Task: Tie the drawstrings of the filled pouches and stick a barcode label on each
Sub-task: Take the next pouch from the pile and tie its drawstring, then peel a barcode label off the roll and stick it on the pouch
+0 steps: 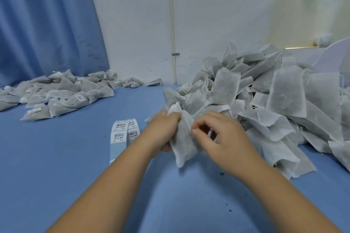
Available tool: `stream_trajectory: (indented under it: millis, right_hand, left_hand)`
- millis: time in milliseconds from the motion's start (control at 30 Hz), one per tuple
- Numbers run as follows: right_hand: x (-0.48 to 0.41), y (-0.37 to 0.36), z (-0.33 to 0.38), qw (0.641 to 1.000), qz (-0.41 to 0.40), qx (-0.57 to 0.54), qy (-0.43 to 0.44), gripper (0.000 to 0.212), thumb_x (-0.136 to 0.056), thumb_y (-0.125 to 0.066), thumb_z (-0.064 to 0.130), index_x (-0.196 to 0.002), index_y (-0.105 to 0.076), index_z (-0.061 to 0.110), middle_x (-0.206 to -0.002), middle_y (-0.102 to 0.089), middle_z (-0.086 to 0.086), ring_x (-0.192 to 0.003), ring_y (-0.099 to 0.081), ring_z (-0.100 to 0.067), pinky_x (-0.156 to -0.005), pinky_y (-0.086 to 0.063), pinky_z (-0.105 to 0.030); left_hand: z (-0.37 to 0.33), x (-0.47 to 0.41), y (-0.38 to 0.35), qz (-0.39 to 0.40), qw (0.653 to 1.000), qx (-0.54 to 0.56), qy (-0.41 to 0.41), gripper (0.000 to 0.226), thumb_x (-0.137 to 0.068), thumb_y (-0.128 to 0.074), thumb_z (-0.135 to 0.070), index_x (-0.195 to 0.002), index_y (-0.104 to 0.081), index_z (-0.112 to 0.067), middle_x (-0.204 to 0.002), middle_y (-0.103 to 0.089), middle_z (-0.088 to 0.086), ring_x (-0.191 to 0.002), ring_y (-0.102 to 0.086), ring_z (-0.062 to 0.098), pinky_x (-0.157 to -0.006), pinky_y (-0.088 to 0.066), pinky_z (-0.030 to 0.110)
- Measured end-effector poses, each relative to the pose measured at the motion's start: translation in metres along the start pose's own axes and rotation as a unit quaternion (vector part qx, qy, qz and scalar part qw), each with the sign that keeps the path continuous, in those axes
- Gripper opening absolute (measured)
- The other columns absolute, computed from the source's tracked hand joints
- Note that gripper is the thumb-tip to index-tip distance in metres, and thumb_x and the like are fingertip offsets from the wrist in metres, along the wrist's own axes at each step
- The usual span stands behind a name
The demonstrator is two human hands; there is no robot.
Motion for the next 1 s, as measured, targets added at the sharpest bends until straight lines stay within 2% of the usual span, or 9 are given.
stream_trajectory:
  millis: [100, 200, 400, 500, 567, 700, 833, 900, 1000]
  right_hand:
    - [0.003, -0.008, 0.001, 0.996, 0.032, 0.072, 0.044, 0.004, -0.085, -0.066, 0.015, -0.084, -0.068, 0.018, -0.081, -0.056, 0.009, -0.079, -0.052, -0.010, -0.069, -0.047, -0.031]
    - [0.004, -0.011, 0.004, 0.994, 0.023, 0.081, 0.069, 0.008, -0.082, -0.064, 0.018, -0.084, -0.071, 0.017, -0.082, -0.058, 0.006, -0.078, -0.055, -0.016, -0.066, -0.049, -0.038]
    - [0.006, -0.018, 0.005, 0.993, 0.000, 0.079, 0.092, 0.016, -0.085, -0.061, 0.026, -0.092, -0.075, 0.021, -0.097, -0.062, 0.008, -0.090, -0.057, -0.015, -0.081, -0.046, -0.033]
    - [0.008, -0.021, 0.003, 0.997, 0.022, 0.032, 0.071, 0.028, -0.086, -0.056, 0.037, -0.109, -0.071, 0.027, -0.113, -0.056, 0.013, -0.105, -0.051, 0.000, -0.091, -0.036, -0.011]
    - [0.010, -0.025, 0.002, 0.998, 0.033, 0.005, 0.058, 0.036, -0.086, -0.057, 0.038, -0.120, -0.066, 0.030, -0.119, -0.051, 0.015, -0.111, -0.048, 0.006, -0.092, -0.033, -0.005]
    - [0.009, -0.036, 0.008, 0.999, 0.022, -0.026, 0.041, 0.045, -0.086, -0.062, 0.027, -0.131, -0.060, 0.025, -0.120, -0.052, 0.013, -0.111, -0.050, 0.002, -0.093, -0.041, -0.015]
    - [0.001, -0.049, 0.030, 0.997, 0.017, -0.022, 0.072, 0.041, -0.086, -0.059, 0.026, -0.126, -0.064, 0.027, -0.115, -0.054, 0.006, -0.103, -0.053, -0.002, -0.090, -0.039, -0.011]
    - [-0.005, -0.058, 0.041, 0.997, 0.019, -0.027, 0.069, 0.040, -0.085, -0.062, 0.020, -0.124, -0.066, 0.023, -0.114, -0.055, 0.005, -0.104, -0.052, -0.002, -0.091, -0.039, -0.011]
    - [-0.016, -0.073, 0.055, 0.997, 0.027, -0.055, 0.053, 0.042, -0.084, -0.061, 0.018, -0.126, -0.064, 0.020, -0.118, -0.055, 0.006, -0.106, -0.052, 0.001, -0.092, -0.037, -0.010]
  left_hand:
    - [0.001, 0.004, 0.003, 0.021, 0.996, 0.074, 0.036, 0.027, -0.091, -0.047, -0.031, -0.106, -0.064, -0.017, -0.072, -0.073, 0.000, -0.065, -0.071, 0.019, -0.056, -0.058, 0.036]
    - [0.003, 0.007, 0.007, 0.042, 0.991, 0.110, 0.058, 0.033, -0.092, -0.049, -0.032, -0.116, -0.063, -0.015, -0.090, -0.076, 0.007, -0.077, -0.073, 0.023, -0.069, -0.061, 0.044]
    - [0.000, 0.016, 0.020, 0.108, 0.972, 0.195, 0.080, 0.037, -0.094, -0.045, -0.017, -0.128, -0.055, -0.006, -0.117, -0.070, 0.018, -0.093, -0.073, 0.030, -0.070, -0.061, 0.043]
    - [-0.003, 0.022, 0.032, 0.148, 0.953, 0.253, 0.075, 0.036, -0.094, -0.047, -0.012, -0.126, -0.055, 0.001, -0.114, -0.069, 0.021, -0.087, -0.073, 0.030, -0.067, -0.061, 0.041]
    - [-0.003, 0.025, 0.040, 0.160, 0.947, 0.274, 0.057, 0.035, -0.092, -0.053, -0.011, -0.123, -0.057, 0.005, -0.111, -0.070, 0.021, -0.091, -0.073, 0.030, -0.072, -0.061, 0.038]
    - [0.000, 0.030, 0.052, 0.159, 0.966, 0.203, -0.017, 0.037, -0.089, -0.064, -0.016, -0.118, -0.065, 0.007, -0.112, -0.071, 0.021, -0.104, -0.070, 0.028, -0.088, -0.059, 0.033]
    - [0.004, 0.030, 0.065, 0.134, 0.974, 0.177, -0.037, 0.034, -0.092, -0.062, -0.011, -0.118, -0.064, 0.010, -0.117, -0.069, 0.023, -0.114, -0.065, 0.034, -0.103, -0.050, 0.043]
    - [0.005, 0.029, 0.075, 0.111, 0.975, 0.186, -0.045, 0.028, -0.092, -0.059, -0.007, -0.112, -0.066, 0.011, -0.113, -0.070, 0.023, -0.106, -0.068, 0.032, -0.098, -0.053, 0.041]
    - [0.002, 0.025, 0.101, 0.027, 0.977, 0.196, -0.080, 0.011, -0.090, -0.060, -0.002, -0.092, -0.069, 0.005, -0.086, -0.073, 0.017, -0.080, -0.068, 0.027, -0.078, -0.055, 0.032]
Point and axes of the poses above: each hand's wrist, its own x-axis away from the middle knuckle, its own y-axis out of the back of the hand, z = x × y, the point moved 3 cm from there along -x, towards the middle knuckle
